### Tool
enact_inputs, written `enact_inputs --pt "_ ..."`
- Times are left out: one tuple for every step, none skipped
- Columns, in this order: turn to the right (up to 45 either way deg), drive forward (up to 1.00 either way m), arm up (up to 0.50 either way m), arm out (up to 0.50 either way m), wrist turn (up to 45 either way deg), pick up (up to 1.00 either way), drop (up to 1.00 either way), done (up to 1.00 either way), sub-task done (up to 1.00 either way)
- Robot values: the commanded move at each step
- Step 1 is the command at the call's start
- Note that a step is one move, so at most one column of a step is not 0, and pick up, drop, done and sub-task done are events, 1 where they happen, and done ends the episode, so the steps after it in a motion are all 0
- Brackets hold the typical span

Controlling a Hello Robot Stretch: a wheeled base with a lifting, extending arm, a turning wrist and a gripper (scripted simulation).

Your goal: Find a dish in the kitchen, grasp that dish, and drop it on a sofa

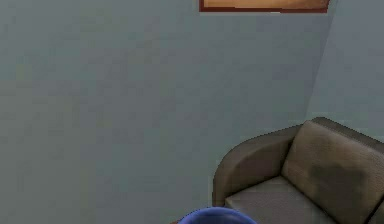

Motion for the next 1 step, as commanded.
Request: enact_inputs --pt "0.0 0.00 0.00 0.48 0.0 0.00 0.00 0.00 0.00"
